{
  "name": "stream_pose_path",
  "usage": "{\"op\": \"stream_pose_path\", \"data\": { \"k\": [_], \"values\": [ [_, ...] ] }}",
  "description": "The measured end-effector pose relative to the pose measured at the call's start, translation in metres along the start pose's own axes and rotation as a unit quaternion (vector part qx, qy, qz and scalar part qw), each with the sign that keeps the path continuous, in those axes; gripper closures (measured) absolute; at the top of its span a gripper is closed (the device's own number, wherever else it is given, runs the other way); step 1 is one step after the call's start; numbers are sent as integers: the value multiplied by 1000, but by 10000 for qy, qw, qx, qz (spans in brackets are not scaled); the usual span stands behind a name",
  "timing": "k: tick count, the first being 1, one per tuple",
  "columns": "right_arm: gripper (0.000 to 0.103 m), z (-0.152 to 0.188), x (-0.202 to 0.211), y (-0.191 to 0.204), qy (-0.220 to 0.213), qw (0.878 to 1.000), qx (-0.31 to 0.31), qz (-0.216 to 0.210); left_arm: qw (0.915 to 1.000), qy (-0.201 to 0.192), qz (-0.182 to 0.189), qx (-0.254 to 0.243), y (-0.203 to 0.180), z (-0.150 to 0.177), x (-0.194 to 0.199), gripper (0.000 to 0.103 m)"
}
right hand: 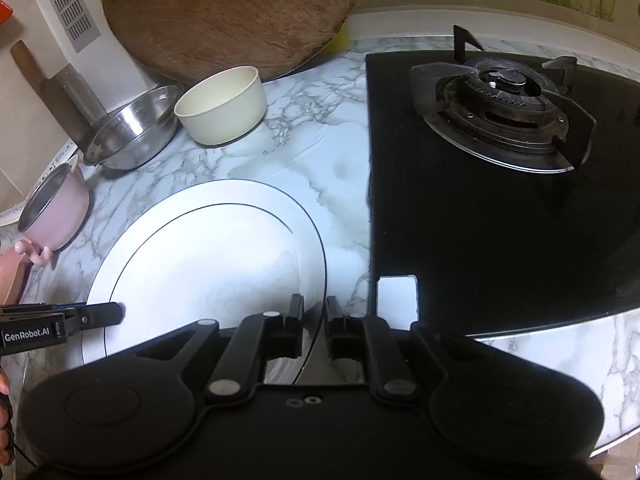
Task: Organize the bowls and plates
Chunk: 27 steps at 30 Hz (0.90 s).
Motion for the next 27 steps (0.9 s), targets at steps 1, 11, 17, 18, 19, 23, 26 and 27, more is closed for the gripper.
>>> {"op": "stream_pose_path", "data": {
  "k": [1,11,17,18,19,23,26,27],
  "values": [
    [87,0,1,0,-25,10000,10,47,10000,-6,11,12,1,0,0,86],
    [68,-1,34,14,-568,9973,232,406,9995,-283,-107,-116,5,5,26,71],
    [57,0,62,39,-884,9948,469,190,9968,-717,-243,-260,6,8,61,46],
    [56,1,67,44,-926,9943,514,127,9962,-778,-273,-288,7,8,67,46],
    [55,1,71,50,-967,9937,567,65,9956,-826,-311,-307,8,8,74,46],
    [49,2,86,74,-1107,9908,761,-147,9935,-1001,-467,-289,16,11,97,46],
    [43,2,95,92,-1221,9879,899,-313,9917,-1112,-584,-256,23,15,114,46],
    [42,2,98,98,-1253,9869,940,-377,9912,-1146,-615,-242,26,16,120,46]
  ]
}}
Point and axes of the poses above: each gripper's, at about its wrist camera, not at the fingertips, and x roughly against the way its jaws point, y to its left, z to its underside, the point moved 1 cm from there along -x, roughly the way its jaws point, and after that the axes turned 15 degrees about z, right-handed, at the moved point
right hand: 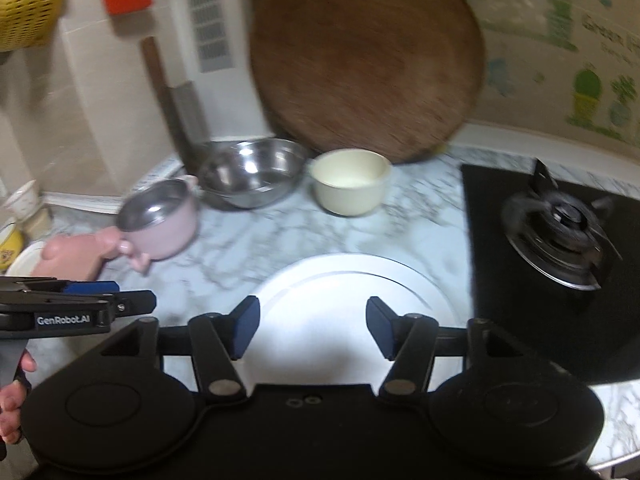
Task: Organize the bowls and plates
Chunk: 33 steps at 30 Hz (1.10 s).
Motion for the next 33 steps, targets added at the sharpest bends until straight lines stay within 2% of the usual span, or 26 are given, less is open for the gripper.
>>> {"op": "stream_pose_path", "data": {
  "k": [11,13,15,18,21,23,26,33],
  "values": [
    [29,-13,18,69,-291,9967,440,-621,9985,-402,-367,112,29,2,51,45],
    [26,-16,20,80,-339,9953,500,-752,9973,-519,-504,151,35,2,61,34],
    [22,-19,22,93,-362,9934,580,-926,9957,-665,-606,203,41,3,72,30],
    [20,-24,26,113,-413,9899,732,-1137,9937,-790,-763,241,51,4,88,30],
    [14,-30,29,133,-487,9864,878,-1299,9910,-901,-945,281,62,8,104,28],
    [6,-34,32,145,-544,9836,967,-1421,9890,-986,-1050,348,69,10,114,26],
    [2,-37,34,165,-595,9799,1097,-1556,9866,-1065,-1155,438,81,13,128,26],
    [0,-49,25,212,-557,9727,1415,-1755,9789,-1216,-1482,709,114,16,146,24]
  ]
}}
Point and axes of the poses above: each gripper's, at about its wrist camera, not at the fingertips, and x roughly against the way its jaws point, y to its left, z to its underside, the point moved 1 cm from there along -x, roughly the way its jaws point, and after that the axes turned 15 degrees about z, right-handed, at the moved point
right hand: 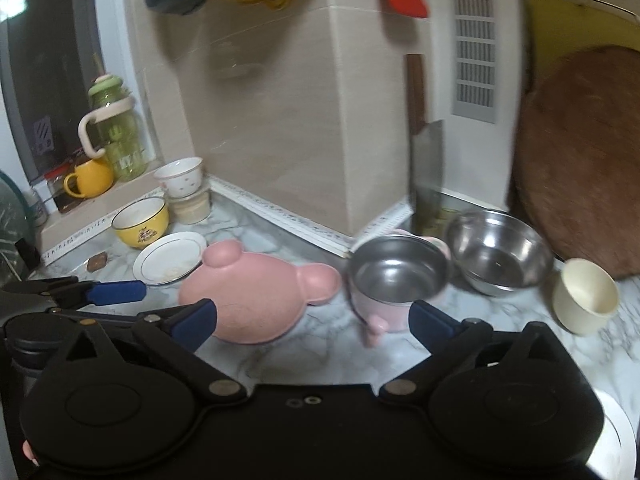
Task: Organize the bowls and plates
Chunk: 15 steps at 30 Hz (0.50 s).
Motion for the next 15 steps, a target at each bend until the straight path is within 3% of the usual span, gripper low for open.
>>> {"op": "stream_pose_path", "data": {
  "k": [8,15],
  "values": [
    [0,-31,-50,47,82,9973,577,-439,9967,32,-664,474,59,-10,-8,24],
    [0,-64,-112,88,296,9931,850,-754,9857,165,-1185,1187,127,-18,-16,24]
  ]
}}
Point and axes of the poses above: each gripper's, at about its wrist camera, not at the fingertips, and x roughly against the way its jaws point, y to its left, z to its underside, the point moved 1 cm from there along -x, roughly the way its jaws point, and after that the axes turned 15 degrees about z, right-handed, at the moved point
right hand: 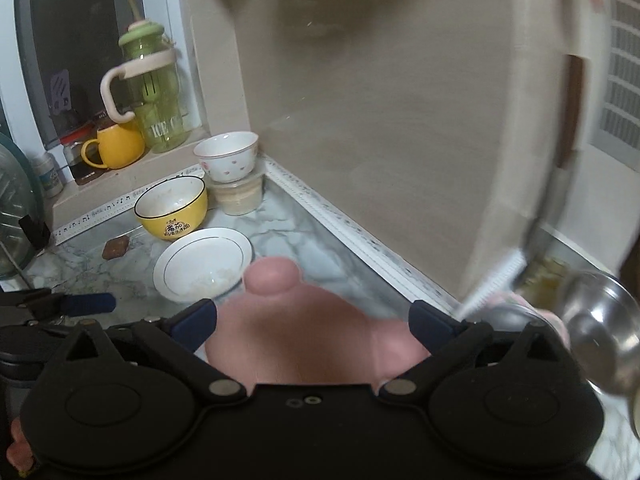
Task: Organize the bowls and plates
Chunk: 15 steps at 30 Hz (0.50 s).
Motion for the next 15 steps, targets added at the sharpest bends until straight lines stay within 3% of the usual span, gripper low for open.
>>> {"op": "stream_pose_path", "data": {
  "k": [8,15],
  "values": [
    [1,-40,-81,37,334,9987,337,-199,9969,195,-404,650,66,-20,-32,24],
    [7,-66,-140,71,734,9956,392,-437,9886,398,-462,1375,119,-34,-66,24]
  ]
}}
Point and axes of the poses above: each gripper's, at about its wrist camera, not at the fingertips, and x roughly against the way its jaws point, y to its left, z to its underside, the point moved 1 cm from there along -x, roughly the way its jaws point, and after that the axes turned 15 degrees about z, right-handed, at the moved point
